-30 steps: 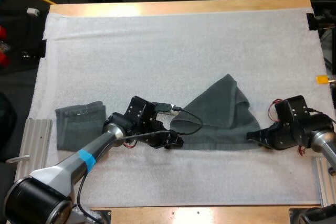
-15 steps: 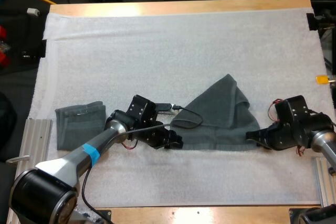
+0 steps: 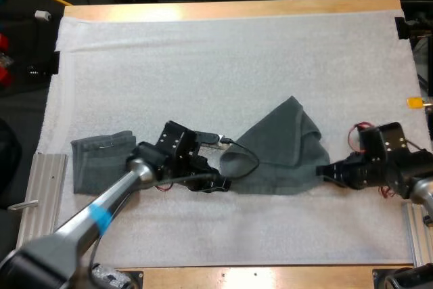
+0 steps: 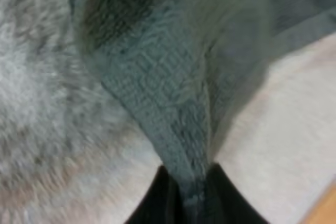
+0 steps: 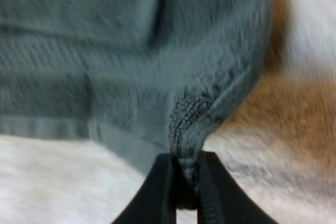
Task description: Pick towel from pile, fold and stack
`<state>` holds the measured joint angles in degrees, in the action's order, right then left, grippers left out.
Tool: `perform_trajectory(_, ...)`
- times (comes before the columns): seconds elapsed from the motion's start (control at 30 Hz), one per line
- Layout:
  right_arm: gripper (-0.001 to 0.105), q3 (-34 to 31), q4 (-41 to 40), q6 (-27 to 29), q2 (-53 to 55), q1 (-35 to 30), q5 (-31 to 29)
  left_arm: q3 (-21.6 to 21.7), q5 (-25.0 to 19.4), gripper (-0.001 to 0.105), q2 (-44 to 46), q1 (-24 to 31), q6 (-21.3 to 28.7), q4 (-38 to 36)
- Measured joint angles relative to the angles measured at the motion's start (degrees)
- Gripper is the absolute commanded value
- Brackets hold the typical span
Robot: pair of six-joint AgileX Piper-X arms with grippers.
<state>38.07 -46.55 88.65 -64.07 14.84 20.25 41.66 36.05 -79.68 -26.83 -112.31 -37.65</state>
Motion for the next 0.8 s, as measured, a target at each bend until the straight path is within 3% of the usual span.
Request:
perform_trajectory(0.17,0.0,5.35,0.11,-2.95,5.24,0.0,0.09,3.72,-0.09,0.0,8.43,0.0,0.37,-2.93)
perform_trajectory(0.33,0.0,12.13,-1.38,-4.05,7.74,0.0,-0.3,10.8,-0.1,0.0,13.17,0.0,0.37,-7.97)
perform_trajectory(0.53,0.0,20.58,-9.69,-4.04,8.54,0.0,-0.87,19.58,-0.99,0.0,16.06,0.0,0.77,-14.33)
perform_trajectory(0.8,0.0,27.68,-19.75,-3.92,13.32,1.4,-0.85,25.88,-2.35,0.0,20.48,0.0,2.88,-24.49)
